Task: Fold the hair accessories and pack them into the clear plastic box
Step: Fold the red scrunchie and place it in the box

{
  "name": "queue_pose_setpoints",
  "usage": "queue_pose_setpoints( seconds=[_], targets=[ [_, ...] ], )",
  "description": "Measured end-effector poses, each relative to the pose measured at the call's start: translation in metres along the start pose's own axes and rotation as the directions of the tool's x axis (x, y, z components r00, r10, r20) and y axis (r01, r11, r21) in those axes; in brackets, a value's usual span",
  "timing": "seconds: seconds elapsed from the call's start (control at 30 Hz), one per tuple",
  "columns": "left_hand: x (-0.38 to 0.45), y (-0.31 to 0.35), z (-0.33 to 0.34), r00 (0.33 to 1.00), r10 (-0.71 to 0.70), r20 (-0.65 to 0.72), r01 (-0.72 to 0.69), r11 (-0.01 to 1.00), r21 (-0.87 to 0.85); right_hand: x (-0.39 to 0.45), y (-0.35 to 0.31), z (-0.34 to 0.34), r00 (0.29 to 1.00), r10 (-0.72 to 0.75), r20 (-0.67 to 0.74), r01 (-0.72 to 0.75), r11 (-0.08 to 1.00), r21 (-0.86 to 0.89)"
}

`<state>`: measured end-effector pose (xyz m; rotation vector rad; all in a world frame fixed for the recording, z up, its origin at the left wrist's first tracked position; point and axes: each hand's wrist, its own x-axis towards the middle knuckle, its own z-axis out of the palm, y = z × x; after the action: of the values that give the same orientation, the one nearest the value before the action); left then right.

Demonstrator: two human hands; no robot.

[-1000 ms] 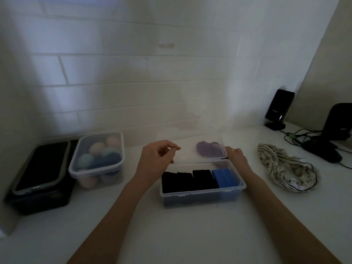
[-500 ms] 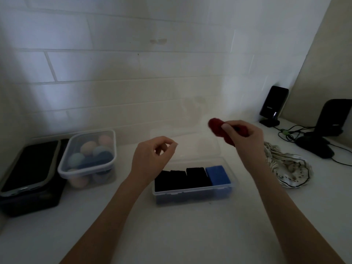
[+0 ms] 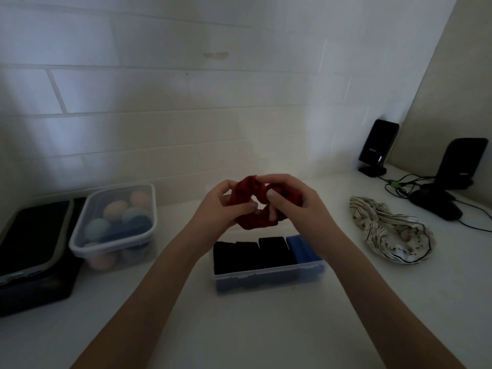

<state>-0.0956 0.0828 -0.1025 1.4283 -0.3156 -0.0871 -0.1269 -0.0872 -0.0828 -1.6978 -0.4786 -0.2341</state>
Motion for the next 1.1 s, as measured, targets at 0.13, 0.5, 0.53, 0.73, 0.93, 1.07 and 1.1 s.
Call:
queue_pose_setpoints(
  seconds=[0.13, 0.5, 0.53, 0.73, 0.93, 1.07, 1.1],
  targets=[
    [0.003, 0.005, -0.009, 0.996, -0.033, 0.086, 0.064, 0.922, -0.382, 0.002, 0.005, -0.004, 0.989, 0.065, -0.130, -0.064, 0.998, 0.010],
    [0.000, 0.005, -0.014, 0.976, 0.178, 0.122, -0.090, 0.848, -0.522, -0.010, -0.001, 0.021, 0.973, -0.231, 0.011, 0.207, 0.848, -0.488],
    [-0.002, 0.005, -0.011, 0.978, 0.185, 0.100, -0.131, 0.909, -0.396, -0.011, -0.002, 0.023, 0.959, -0.281, 0.035, 0.251, 0.788, -0.561],
    [-0.008, -0.001, 0.001, 0.960, 0.260, 0.104, -0.271, 0.955, 0.117, -0.009, -0.003, 0.017, 0.951, -0.302, 0.062, 0.300, 0.858, -0.416],
    [-0.008, -0.004, -0.002, 0.919, 0.392, 0.041, -0.379, 0.852, 0.361, -0.008, -0.004, 0.021, 0.968, -0.244, 0.064, 0.252, 0.929, -0.269],
    [-0.011, -0.005, 0.001, 0.876, 0.480, 0.038, -0.403, 0.688, 0.604, -0.009, 0.001, 0.026, 0.961, -0.242, 0.135, 0.272, 0.916, -0.296],
    [-0.011, -0.005, 0.001, 0.875, 0.485, 0.014, -0.396, 0.697, 0.598, -0.010, 0.002, 0.028, 0.960, -0.241, 0.141, 0.274, 0.914, -0.299]
  ],
)
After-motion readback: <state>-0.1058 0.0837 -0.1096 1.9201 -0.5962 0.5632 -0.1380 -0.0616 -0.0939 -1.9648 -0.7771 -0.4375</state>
